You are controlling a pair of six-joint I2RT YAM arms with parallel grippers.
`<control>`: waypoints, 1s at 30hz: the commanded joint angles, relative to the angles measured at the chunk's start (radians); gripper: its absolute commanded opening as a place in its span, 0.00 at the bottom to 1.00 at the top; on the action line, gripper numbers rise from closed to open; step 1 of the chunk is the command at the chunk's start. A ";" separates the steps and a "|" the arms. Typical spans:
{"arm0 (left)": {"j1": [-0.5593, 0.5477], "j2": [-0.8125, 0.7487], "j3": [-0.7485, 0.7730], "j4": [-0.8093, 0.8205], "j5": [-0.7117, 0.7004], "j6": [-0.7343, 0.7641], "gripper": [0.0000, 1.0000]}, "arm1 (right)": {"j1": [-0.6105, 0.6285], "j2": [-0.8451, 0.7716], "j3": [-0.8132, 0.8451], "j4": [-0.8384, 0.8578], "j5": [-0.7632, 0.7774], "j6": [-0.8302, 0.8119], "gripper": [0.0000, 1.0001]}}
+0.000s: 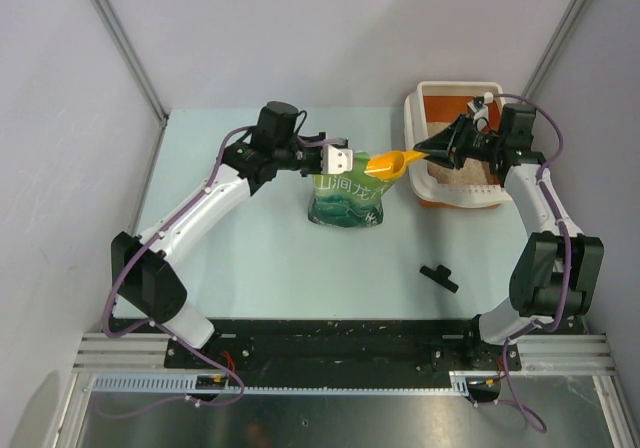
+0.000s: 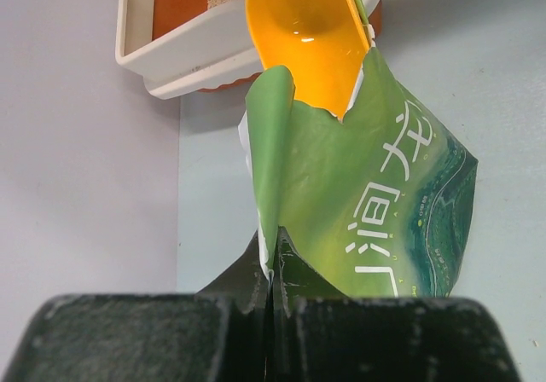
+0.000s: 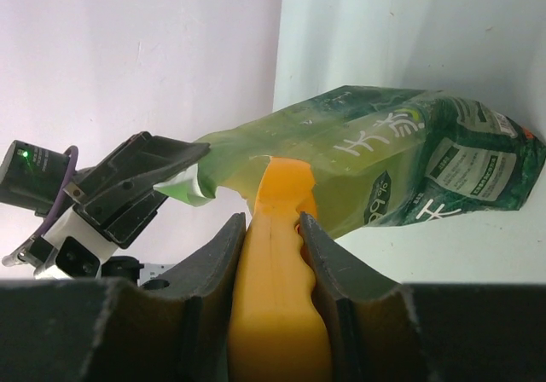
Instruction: Fill the litter box with clean litter
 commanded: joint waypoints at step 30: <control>0.014 -0.057 0.086 0.135 0.014 -0.143 0.00 | -0.093 -0.131 0.010 -0.015 0.008 -0.115 0.00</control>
